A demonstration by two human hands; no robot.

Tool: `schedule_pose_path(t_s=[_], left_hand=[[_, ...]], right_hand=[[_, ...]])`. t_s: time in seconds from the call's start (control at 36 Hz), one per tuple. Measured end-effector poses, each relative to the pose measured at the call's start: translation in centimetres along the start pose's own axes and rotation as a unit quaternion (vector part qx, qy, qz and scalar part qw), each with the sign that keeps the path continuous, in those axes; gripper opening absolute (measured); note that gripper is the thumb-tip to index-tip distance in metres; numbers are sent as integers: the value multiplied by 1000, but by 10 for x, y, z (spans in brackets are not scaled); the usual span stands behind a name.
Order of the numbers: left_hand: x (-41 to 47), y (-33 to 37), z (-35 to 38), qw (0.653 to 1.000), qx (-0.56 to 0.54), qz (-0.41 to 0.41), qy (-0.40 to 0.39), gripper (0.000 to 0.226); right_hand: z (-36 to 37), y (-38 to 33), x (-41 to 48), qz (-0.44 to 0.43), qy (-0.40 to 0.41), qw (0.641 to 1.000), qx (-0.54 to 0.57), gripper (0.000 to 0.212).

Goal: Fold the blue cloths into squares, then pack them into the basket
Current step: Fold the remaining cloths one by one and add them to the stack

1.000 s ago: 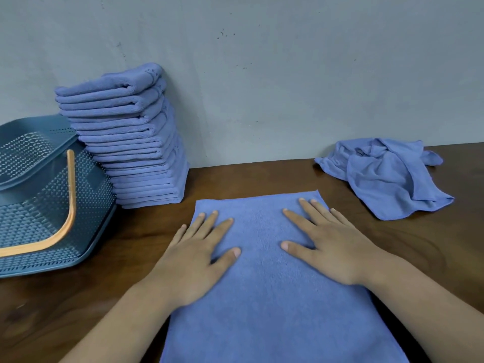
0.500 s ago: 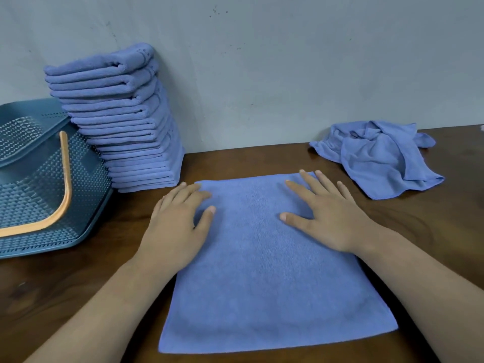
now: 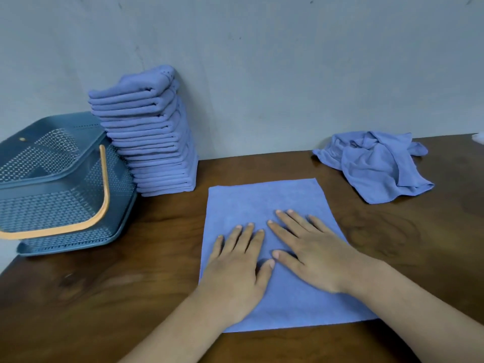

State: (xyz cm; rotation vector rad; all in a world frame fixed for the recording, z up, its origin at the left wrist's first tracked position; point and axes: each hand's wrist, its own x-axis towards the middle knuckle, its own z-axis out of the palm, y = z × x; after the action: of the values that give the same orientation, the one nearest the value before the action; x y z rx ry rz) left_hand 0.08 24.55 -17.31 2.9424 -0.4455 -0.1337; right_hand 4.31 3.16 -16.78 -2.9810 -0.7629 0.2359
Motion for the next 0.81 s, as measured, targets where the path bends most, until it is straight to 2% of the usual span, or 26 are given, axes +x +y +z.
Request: schedule_pose_path(t_s=[0.08, 0.22, 0.39, 0.64, 0.72, 0.81], left_hand=[[-19, -4, -4, 1000, -4, -22, 9, 73], [-54, -8, -6, 999, -13, -32, 19, 86], [-83, -24, -3, 999, 3, -43, 21, 93], [-101, -30, -10, 998, 1, -64, 16, 98], [-100, -29, -11, 998, -19, -48, 42, 97], [-103, -33, -8, 994, -60, 29, 92, 85]], right_hand=[[-2, -14, -16, 16, 28, 999, -4, 76], [5, -41, -57, 24, 17, 998, 51, 72], [8, -21, -96, 77, 47, 996, 20, 78], [15, -8, -140, 153, 70, 985, 46, 75], [14, -8, -138, 157, 89, 982, 52, 74], [16, -8, -141, 132, 115, 984, 39, 73]])
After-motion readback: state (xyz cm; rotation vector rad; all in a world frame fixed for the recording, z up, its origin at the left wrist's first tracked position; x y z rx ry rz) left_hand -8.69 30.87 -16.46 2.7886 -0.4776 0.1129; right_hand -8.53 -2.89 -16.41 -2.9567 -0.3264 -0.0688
